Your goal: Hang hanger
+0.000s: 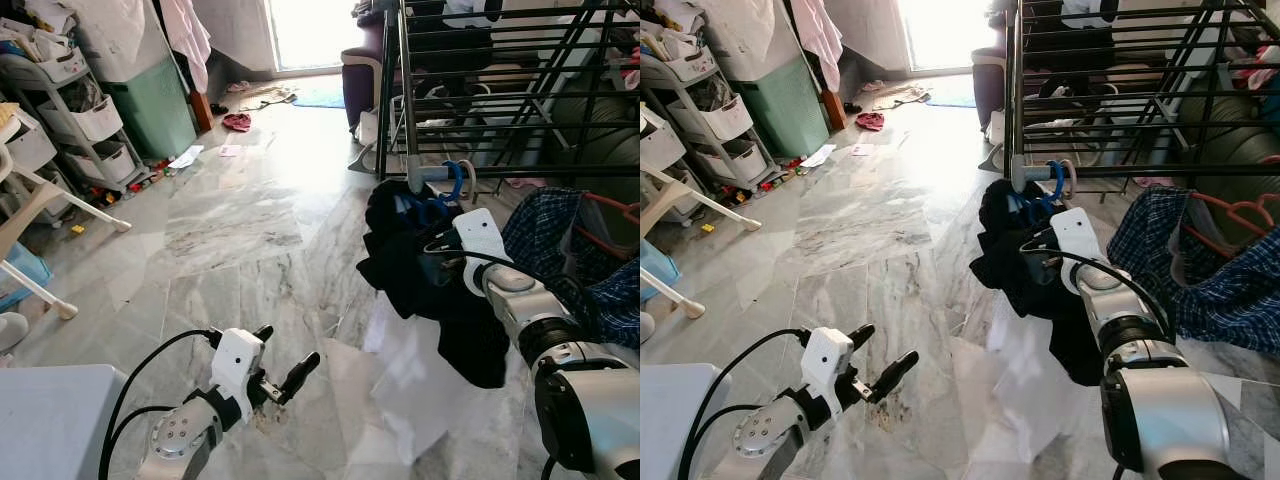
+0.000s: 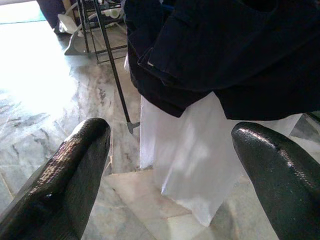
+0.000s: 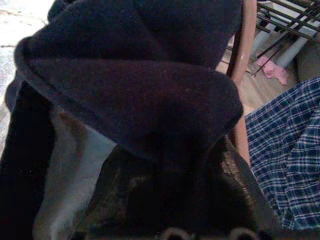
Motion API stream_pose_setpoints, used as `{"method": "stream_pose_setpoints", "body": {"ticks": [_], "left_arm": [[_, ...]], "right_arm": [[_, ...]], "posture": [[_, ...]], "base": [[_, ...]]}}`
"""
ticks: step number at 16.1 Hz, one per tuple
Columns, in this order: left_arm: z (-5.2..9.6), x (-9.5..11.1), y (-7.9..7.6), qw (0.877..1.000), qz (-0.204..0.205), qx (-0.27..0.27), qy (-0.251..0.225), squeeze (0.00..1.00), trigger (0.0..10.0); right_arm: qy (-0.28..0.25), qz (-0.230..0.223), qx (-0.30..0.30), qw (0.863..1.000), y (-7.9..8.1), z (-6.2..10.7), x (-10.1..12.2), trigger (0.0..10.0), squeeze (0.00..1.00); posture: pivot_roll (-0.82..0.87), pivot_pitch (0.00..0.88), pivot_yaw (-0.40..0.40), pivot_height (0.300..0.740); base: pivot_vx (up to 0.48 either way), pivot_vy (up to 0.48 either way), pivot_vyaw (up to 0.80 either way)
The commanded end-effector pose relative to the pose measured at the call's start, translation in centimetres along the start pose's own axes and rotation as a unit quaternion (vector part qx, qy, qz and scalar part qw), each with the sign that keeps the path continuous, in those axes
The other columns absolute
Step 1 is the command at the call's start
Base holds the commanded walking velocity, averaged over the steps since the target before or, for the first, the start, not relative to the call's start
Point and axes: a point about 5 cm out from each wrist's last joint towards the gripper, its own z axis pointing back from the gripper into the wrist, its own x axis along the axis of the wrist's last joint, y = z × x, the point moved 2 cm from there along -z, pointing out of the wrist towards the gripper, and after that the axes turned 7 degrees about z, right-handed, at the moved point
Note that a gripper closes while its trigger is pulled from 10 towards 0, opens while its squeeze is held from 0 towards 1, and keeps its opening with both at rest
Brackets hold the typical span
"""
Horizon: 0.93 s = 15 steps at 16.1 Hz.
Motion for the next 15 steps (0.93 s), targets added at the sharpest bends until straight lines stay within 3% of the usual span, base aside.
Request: {"method": "stream_pose_setpoints", "body": {"ticks": [1, 10, 15], "left_arm": [[0.0, 0.0, 0.3, 1.0, -0.011, -0.001, 0.005, 0.0, 10.0], [-0.3, -0.3, 0.1, 1.0, -0.01, 0.0, 0.002, 0.0, 10.0], [-0.4, -0.1, 0.2, 1.0, -0.018, 0.009, -0.004, 0.0, 10.0]], "right_arm": [[0.003, -0.012, 0.005, 1.0, 0.2, -0.1, 0.2, 0.0, 0.0], [0.0, -0.025, -0.006, 1.0, 0.3, -0.1, 0.2, 0.0, 0.0], [-0.058, 0.001, -0.035, 0.998, 0.3, -0.2, 2.2, 0.0, 0.0]], "posture": [[-0.07, 0.0, 0.11, 0.74], [-0.08, 0.0, 0.101, 0.74], [-0.08, 0.0, 0.099, 0.74]], "base": [[0.0, 0.0, 0.0], [0.0, 0.0, 0.0], [0.0, 0.0, 0.0]]}}
